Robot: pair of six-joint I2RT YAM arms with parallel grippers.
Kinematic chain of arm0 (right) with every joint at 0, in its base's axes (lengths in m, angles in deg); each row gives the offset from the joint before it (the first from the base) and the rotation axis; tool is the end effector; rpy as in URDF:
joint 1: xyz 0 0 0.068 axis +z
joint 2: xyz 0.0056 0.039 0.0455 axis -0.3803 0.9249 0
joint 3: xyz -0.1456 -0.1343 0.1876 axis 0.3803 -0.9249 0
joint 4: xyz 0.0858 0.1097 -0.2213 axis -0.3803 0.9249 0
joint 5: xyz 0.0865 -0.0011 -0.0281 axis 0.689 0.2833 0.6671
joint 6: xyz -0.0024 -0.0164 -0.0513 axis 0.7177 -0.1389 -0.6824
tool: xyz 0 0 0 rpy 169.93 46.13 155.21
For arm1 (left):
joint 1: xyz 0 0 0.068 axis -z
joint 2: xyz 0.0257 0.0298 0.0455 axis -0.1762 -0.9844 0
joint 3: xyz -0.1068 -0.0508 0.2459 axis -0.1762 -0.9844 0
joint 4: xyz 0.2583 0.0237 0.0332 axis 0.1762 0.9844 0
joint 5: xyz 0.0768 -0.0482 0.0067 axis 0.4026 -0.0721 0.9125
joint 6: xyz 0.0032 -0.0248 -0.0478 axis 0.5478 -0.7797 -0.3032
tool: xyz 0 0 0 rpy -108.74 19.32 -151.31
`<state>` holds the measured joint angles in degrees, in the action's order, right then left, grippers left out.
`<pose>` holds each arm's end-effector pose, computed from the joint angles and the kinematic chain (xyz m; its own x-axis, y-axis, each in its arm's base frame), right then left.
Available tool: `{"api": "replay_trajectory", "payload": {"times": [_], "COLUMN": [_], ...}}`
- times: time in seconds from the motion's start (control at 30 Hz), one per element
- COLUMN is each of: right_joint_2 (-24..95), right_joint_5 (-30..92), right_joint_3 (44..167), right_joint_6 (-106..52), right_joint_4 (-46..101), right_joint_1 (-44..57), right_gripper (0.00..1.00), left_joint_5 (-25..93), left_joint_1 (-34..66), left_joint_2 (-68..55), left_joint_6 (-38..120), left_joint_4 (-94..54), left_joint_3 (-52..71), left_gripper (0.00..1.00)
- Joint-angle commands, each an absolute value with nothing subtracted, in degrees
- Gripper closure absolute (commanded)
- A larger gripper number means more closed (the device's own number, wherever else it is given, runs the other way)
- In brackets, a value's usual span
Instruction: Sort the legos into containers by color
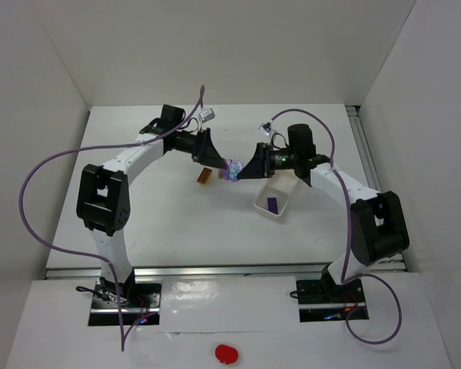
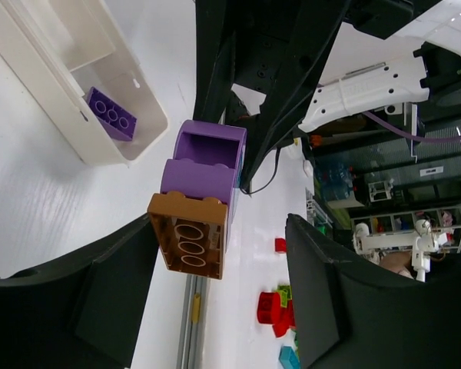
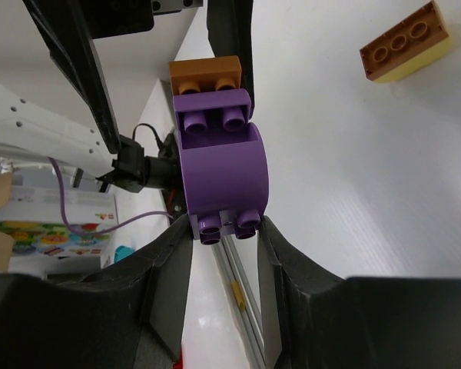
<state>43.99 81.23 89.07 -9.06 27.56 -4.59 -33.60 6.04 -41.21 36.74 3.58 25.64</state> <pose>0.3136 0.1320 0.2595 -0.7975 -0.0208 -0.6029 -0.5752 0.3277 0.7495 0.3935 -0.1502 0.2699 -0.8406 0.1724 -0.5134 0.5327 0.0916 -0.8414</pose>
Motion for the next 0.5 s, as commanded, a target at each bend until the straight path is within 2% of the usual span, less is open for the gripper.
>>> {"api": "replay_trajectory", "payload": {"times": [0.0,0.3,0.43,0.47], "right_joint_2": [44.8,44.8,44.8,44.8], "right_joint_5": [82.2,82.2,82.2,82.2], "right_joint_3": [91.2,91.2,91.2,91.2], "right_joint_6": [-7.7,-6.0,-6.0,-5.4], "right_joint_4": [22.7,20.4,20.4,19.8], "right_joint_1": [-4.2,-4.2,-4.2,-4.2], "right_gripper": [1.0,1.0,0.97,0.95], "left_joint_5": [-38.7,-38.7,-38.7,-38.7], "left_joint_1": [7.1,7.6,8.1,8.1], "left_joint_2": [-40.6,-41.8,-41.8,-41.8], "left_joint_6": [39.6,40.3,40.3,40.3], "left_joint_4": [2.1,3.4,3.9,3.9], "left_joint_3": [26.0,26.0,26.5,26.5], "left_gripper": [0.25,0.33,0.51,0.64]}}
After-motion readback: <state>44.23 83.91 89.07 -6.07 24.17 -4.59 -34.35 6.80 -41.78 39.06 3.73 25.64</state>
